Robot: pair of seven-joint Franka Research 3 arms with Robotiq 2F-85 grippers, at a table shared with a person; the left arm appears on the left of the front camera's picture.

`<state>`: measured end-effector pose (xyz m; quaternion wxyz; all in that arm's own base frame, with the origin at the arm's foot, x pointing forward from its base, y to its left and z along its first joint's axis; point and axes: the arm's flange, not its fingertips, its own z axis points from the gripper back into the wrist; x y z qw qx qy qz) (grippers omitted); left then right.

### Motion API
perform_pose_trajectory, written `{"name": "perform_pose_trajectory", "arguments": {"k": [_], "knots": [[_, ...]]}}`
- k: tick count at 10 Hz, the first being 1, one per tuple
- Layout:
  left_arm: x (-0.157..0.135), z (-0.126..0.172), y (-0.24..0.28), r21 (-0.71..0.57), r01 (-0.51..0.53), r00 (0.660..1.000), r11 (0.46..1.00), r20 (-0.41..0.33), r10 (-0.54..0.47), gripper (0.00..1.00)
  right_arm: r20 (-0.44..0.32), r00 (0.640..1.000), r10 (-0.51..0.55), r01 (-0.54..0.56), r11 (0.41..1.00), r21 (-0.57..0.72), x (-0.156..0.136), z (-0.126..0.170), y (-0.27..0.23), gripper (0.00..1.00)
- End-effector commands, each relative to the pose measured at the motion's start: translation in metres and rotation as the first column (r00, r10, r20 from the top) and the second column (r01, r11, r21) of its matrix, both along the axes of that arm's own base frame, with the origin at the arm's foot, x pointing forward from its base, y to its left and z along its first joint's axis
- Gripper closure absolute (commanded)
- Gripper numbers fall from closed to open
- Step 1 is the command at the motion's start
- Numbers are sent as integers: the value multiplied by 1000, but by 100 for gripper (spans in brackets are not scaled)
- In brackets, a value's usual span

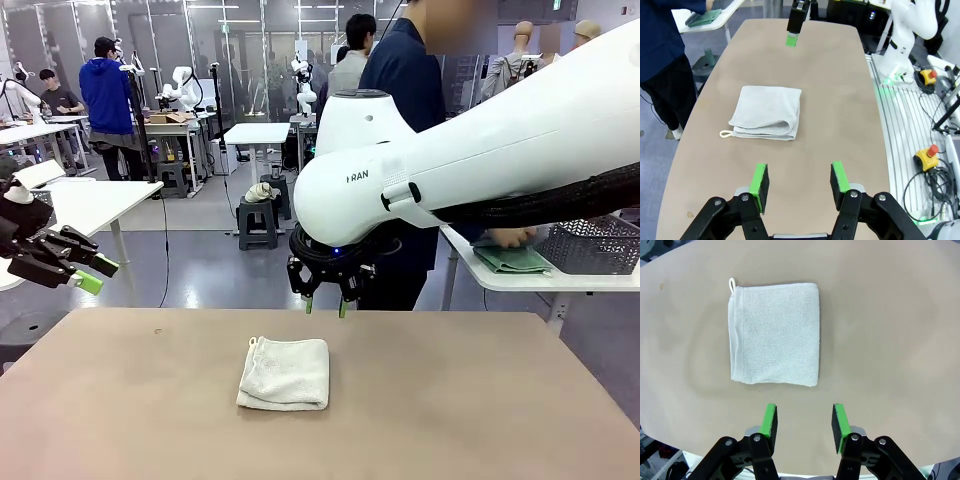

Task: Fold the towels and place them in the basket.
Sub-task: When a person lays out a Towel with hook on the table, fold it in half twice, then place the folded Towel with hook on the right side of the table.

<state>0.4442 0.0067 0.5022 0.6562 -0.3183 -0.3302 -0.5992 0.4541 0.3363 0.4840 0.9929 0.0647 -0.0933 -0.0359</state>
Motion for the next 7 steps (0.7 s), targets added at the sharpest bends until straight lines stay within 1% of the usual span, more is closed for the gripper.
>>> {"name": "perform_pose_trajectory", "arguments": {"k": [1, 7], "knots": [[0, 1, 0, -6, 3, 1000, 1000, 3, -3, 36, 9, 1000, 3, -3, 1000, -10, 1, 0, 0, 44], [0, 1, 0, -6, 3, 1000, 1000, 3, -3, 36, 9, 1000, 3, -3, 1000, -10, 1, 0, 0, 44]]}}
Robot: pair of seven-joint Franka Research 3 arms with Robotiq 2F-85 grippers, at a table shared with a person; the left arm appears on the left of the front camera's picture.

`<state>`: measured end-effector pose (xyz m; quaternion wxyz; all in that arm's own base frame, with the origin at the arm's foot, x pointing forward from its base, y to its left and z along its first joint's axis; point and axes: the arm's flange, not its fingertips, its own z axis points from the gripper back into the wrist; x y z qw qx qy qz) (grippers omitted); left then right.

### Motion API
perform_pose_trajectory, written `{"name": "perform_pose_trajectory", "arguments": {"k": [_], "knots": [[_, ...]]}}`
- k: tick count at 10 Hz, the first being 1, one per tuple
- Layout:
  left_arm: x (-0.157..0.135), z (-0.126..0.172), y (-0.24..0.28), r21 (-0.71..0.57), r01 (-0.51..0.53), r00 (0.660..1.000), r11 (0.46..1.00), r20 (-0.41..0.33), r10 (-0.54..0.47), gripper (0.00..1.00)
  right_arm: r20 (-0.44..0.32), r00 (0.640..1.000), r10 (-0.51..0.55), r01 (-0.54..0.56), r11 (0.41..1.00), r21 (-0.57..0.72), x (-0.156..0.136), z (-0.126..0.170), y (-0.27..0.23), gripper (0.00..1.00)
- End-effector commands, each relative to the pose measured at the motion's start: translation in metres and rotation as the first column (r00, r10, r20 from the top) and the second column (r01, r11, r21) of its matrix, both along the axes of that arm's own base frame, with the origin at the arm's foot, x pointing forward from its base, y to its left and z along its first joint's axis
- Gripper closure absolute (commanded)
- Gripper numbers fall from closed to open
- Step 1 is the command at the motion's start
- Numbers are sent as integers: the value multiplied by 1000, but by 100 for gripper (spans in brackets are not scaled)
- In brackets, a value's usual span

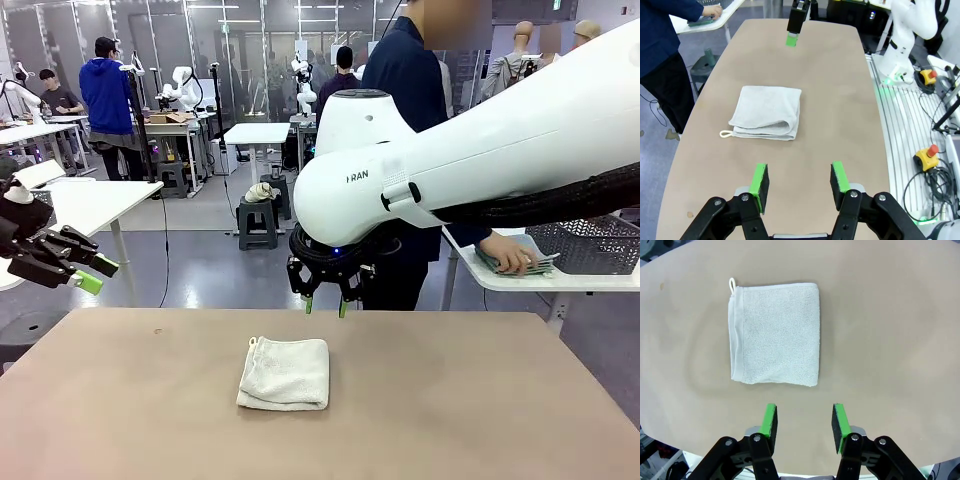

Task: Fold the towels and place them in the basket.
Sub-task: Place the folded Towel with hook on the right side of the table.

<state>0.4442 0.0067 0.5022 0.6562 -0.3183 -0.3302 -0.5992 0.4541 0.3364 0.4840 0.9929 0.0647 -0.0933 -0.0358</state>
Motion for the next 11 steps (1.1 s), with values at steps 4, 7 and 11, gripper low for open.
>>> {"name": "perform_pose_trajectory", "arguments": {"k": [4, 7, 11], "knots": [[0, 1, 0, -6, 3, 1000, 1000, 3, -3, 36, 9, 1000, 6, -6, 999, 34, 2, -12, 0, 44], [0, 1, 0, -6, 3, 1000, 1000, 3, -3, 36, 27, 996, -82, 81, 996, 31, 13, -48, 2, 44], [0, 1, 0, -6, 3, 1000, 1000, 3, -3, 36, 17, 993, -113, 112, 993, 20, 29, -101, 7, 44]]}}
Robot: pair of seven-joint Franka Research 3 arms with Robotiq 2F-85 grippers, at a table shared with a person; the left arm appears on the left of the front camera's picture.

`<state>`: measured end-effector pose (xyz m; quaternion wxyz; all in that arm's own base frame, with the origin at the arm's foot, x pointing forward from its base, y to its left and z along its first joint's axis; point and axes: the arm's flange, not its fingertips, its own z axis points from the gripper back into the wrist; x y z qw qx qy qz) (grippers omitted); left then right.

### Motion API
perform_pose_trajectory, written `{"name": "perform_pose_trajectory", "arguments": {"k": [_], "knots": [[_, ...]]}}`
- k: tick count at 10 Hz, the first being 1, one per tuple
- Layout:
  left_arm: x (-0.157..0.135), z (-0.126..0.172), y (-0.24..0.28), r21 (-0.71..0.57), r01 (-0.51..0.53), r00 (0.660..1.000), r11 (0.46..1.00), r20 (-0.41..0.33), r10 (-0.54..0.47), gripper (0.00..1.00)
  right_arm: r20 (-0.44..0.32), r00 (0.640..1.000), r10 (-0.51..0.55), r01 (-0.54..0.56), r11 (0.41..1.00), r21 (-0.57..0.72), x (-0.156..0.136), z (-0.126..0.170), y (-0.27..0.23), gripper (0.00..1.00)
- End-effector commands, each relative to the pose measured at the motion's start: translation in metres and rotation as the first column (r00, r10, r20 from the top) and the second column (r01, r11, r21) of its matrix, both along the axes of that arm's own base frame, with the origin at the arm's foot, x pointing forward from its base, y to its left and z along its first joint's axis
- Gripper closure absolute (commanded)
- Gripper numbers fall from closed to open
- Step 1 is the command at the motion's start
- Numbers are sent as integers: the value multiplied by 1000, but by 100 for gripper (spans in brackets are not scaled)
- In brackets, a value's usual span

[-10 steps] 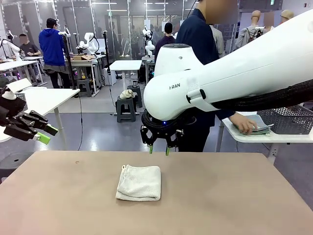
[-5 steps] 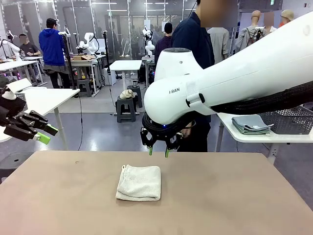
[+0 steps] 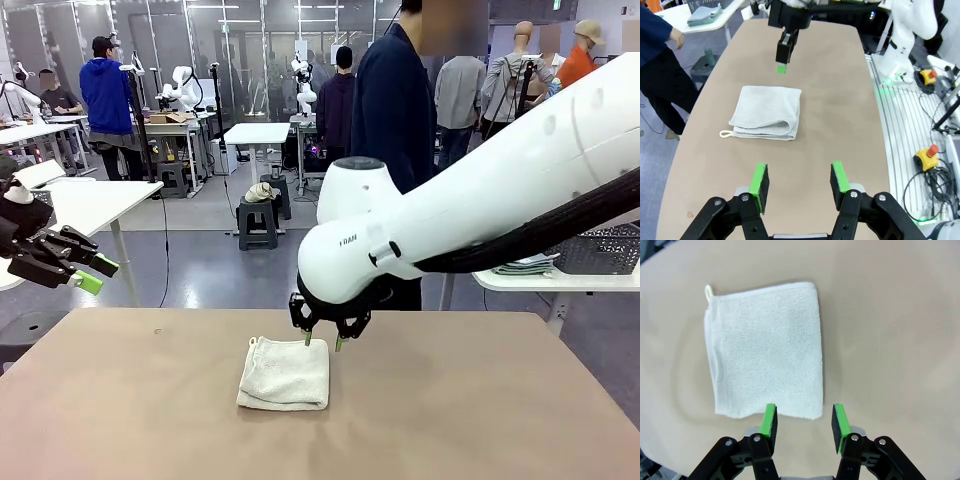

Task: Fold the towels and place them in the basket.
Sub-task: Place the folded Towel with hook on the right side of the table.

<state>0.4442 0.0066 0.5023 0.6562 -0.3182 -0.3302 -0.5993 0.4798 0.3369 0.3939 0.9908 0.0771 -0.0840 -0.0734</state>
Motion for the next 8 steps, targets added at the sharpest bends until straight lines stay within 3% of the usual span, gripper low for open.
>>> {"name": "perform_pose_trajectory", "arguments": {"k": [1, 8], "knots": [[0, 1, 0, -6, 3, 1000, 1000, 3, -3, 36, 52, 998, -36, 37, 999, -22, 7, -24, 6, 44], [0, 1, 0, -6, 3, 1000, 1000, 3, -3, 36, 55, 998, -5, 5, 1000, 5, 11, -71, 0, 44]]}}
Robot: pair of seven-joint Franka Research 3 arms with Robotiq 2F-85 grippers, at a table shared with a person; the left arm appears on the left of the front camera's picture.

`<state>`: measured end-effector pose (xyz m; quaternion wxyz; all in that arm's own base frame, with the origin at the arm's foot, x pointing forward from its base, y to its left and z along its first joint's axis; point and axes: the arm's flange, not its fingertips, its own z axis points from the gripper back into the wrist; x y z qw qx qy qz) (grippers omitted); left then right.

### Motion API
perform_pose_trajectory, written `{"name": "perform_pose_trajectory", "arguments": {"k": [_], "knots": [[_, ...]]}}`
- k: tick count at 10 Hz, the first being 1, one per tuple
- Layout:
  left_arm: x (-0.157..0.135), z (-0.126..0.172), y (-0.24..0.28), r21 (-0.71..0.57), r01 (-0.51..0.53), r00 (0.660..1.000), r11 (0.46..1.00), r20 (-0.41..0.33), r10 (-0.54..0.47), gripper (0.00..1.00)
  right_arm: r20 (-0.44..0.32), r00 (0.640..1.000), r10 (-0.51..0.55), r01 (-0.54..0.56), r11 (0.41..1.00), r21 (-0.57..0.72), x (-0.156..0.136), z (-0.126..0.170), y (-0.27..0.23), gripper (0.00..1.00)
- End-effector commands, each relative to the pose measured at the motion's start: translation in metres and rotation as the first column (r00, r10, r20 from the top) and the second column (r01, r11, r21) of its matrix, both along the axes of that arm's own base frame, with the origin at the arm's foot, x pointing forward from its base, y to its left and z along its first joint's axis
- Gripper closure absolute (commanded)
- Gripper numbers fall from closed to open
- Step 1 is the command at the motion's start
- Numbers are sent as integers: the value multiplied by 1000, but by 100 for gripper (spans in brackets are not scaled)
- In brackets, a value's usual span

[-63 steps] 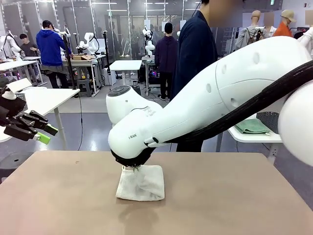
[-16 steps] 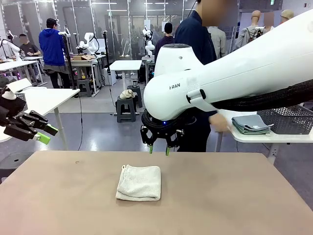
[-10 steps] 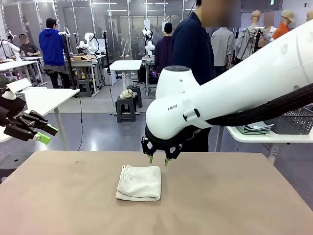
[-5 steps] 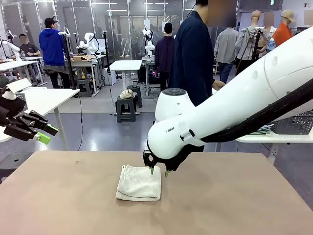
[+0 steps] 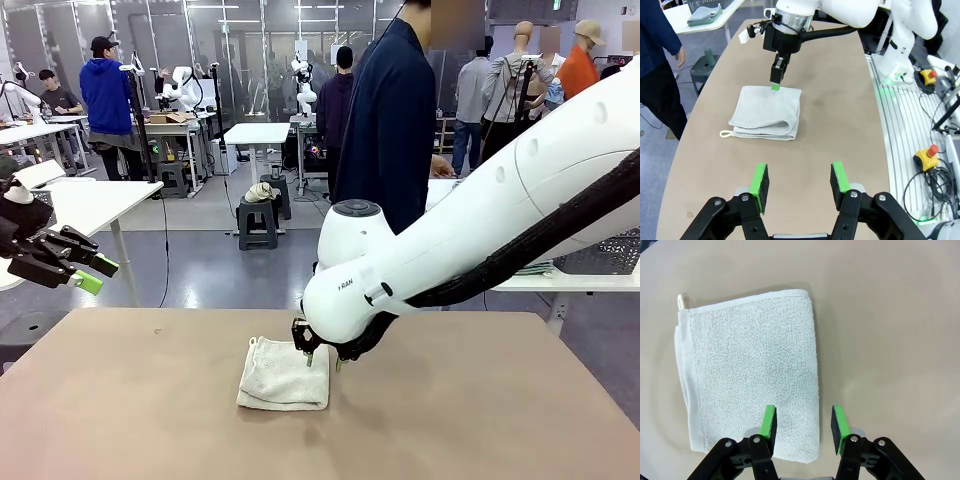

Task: Fold the towels and place them in the basket.
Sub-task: Place the folded Towel with hook on the right side of the table.

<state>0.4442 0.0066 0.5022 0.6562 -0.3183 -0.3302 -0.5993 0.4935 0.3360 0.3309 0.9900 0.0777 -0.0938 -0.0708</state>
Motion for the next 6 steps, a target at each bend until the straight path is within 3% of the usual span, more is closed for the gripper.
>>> {"name": "perform_pose_trajectory", "arguments": {"k": [1, 6], "knots": [[0, 1, 0, -6, 3, 1000, 1000, 3, -3, 36, 37, 999, -9, 9, 1000, 7, -2, -12, 0, 44], [0, 1, 0, -6, 3, 1000, 1000, 3, -3, 36, 78, 997, 29, -29, 1000, 1, 3, -27, -3, 44]]}}
